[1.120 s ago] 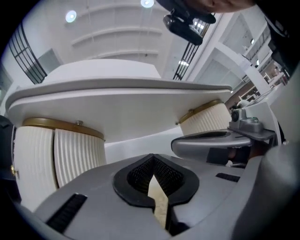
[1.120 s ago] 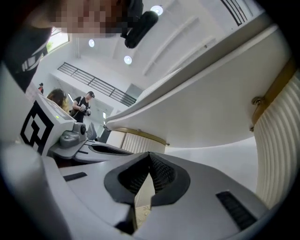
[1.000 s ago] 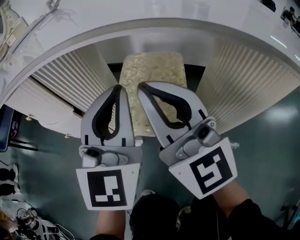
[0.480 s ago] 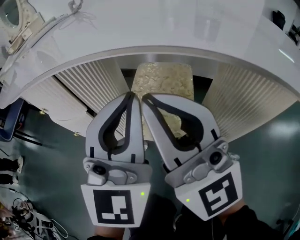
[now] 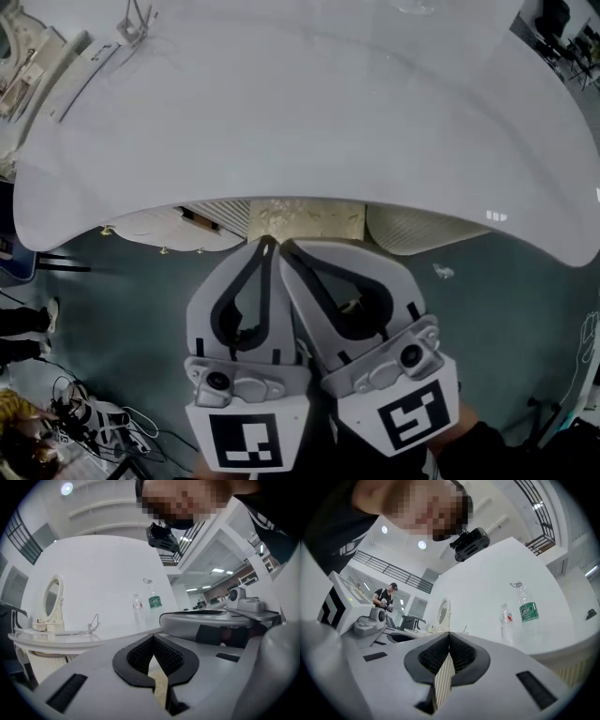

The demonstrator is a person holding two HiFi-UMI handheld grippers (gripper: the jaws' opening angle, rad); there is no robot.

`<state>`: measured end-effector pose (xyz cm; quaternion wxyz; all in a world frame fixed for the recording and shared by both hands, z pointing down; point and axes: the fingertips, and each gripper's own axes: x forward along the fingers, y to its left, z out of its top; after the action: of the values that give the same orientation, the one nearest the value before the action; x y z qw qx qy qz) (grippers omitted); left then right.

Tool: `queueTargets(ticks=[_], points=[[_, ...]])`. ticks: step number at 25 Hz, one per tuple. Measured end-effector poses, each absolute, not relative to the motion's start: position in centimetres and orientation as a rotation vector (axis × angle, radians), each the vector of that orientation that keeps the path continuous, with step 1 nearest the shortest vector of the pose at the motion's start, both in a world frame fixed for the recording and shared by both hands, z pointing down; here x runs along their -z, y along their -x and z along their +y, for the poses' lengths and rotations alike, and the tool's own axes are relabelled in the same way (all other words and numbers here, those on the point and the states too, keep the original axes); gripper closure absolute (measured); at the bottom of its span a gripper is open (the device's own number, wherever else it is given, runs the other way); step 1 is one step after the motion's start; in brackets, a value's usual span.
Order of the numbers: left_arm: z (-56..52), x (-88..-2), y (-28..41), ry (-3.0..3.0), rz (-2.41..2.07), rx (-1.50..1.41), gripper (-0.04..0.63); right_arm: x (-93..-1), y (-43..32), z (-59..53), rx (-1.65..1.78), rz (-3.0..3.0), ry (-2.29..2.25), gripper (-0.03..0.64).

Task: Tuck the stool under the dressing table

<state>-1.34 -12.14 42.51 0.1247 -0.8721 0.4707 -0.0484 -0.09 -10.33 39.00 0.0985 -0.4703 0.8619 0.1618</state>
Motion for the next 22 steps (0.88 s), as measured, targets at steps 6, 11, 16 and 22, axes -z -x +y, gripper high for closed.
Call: queueTargets(ticks=[6,11,16,22], points=[[-10.8,-35.4,1.7,2.577,1.441,0.137,0.591,-31.8,0.0,-9.4,-0.390,2.607,1.440,0.612],[-10.1,-29.0,4.0,2.599,1.544,0.155,0.591,-25.5,-1.0,-9.2,-0.339,2.639,1.512,0.612],[-8.4,-22.5,6.1,2.587,1.632,0.160,0.591,-19.6,-2.1,-7.7,-0.257,2.640,1.601,0.612],[-7.5,-16.0,8.2,2.563,1.684,0.144,0.591,-13.2,-1.5,-7.0,-0.254,2.642,1.607,0.612]])
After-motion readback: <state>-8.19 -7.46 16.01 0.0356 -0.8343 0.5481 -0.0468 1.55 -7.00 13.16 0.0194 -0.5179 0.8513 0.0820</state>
